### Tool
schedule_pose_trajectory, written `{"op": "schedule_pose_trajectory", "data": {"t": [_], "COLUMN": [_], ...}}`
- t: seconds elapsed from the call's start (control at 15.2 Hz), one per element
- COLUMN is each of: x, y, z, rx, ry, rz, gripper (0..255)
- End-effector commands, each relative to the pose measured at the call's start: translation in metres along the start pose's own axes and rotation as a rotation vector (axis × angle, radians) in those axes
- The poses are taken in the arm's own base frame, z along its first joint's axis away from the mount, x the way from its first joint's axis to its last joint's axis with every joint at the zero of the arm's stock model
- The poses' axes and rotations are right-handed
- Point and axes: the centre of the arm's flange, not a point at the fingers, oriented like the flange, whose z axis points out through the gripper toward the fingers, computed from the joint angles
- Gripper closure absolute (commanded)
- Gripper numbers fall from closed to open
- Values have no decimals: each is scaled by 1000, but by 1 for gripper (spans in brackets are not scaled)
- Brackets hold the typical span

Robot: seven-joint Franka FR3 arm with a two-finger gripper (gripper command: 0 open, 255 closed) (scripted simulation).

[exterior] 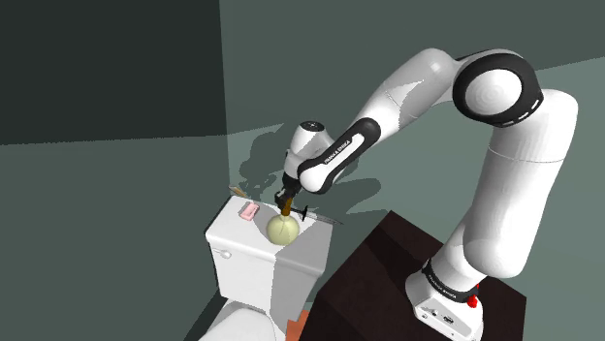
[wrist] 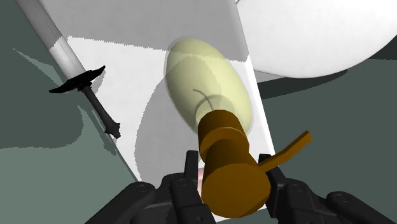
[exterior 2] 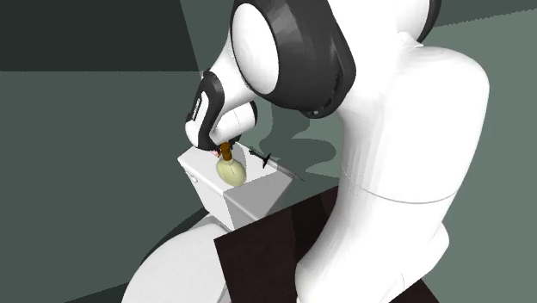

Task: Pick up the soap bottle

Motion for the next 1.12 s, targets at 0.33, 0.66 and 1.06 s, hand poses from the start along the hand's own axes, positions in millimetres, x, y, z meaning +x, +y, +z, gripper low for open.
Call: {"op": "schedule_pose_trajectory", "data": {"t": [0.33, 0.66, 1.06], "x": [4, 7, 10], "y": [-2, -3, -4], "z": [-30, -57, -78], "rx": [0, 0, 0], "ry": [-2, -2, -2], "rz": [0, 0, 0], "gripper": [255, 255, 255]}}
